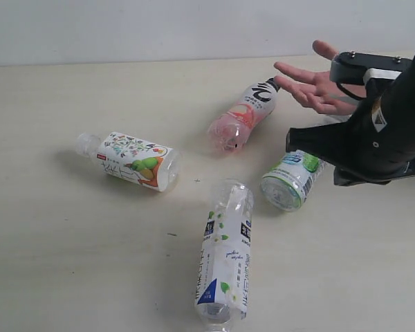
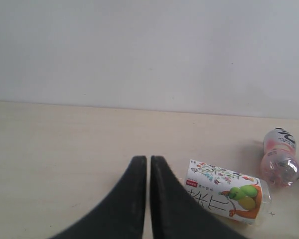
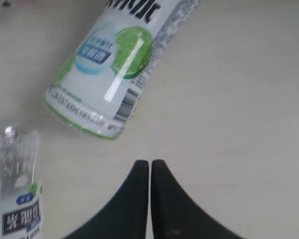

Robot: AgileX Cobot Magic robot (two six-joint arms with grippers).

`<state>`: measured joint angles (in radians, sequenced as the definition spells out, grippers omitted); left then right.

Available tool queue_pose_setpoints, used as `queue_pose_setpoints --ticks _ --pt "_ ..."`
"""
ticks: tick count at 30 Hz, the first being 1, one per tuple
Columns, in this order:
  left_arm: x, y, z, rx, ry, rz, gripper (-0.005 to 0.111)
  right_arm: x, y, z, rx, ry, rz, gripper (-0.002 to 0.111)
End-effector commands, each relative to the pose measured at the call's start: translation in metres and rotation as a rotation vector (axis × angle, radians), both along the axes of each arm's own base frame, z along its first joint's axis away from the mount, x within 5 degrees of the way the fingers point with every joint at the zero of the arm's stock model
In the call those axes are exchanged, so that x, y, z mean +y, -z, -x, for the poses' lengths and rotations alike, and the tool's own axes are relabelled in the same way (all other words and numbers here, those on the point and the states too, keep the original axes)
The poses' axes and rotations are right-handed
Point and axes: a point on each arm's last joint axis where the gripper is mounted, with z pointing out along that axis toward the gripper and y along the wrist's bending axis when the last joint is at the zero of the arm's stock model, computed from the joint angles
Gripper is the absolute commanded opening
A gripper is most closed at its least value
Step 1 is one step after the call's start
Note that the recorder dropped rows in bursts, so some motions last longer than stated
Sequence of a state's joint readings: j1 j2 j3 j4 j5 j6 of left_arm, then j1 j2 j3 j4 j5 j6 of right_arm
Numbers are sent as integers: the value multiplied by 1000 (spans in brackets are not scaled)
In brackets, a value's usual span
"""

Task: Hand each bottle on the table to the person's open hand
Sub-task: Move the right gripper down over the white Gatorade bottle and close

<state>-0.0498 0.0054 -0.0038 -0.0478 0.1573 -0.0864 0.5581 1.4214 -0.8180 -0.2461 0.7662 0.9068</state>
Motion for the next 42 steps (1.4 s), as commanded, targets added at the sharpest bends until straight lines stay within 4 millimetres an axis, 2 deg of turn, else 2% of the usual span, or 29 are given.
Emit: queue_pose_setpoints --ticks 1,5,8,11,16,27,36,42 --pt "0 1 0 -6 -4 0 5 -1 5 -13 -62 133 -9 21" --pt "0 1 0 -6 -4 0 5 11 14 -25 -118 103 -89 52" --pt "0 1 0 -6 -4 0 5 17 22 -32 -138 99 -128 69" --pt "0 1 0 -6 -4 0 5 18 34 -36 -127 115 -97 72" --pt "0 1 0 -6 -4 0 5 11 50 -42 -127 241 -26 75" --pt "0 1 0 -6 -4 0 5 10 56 -52 -212 310 -18 97" --pt "0 1 0 -6 -4 0 5 7 56 -60 -302 409 -42 100" --pt "0 1 0 -6 -4 0 5 12 83 -69 -283 410 -13 100"
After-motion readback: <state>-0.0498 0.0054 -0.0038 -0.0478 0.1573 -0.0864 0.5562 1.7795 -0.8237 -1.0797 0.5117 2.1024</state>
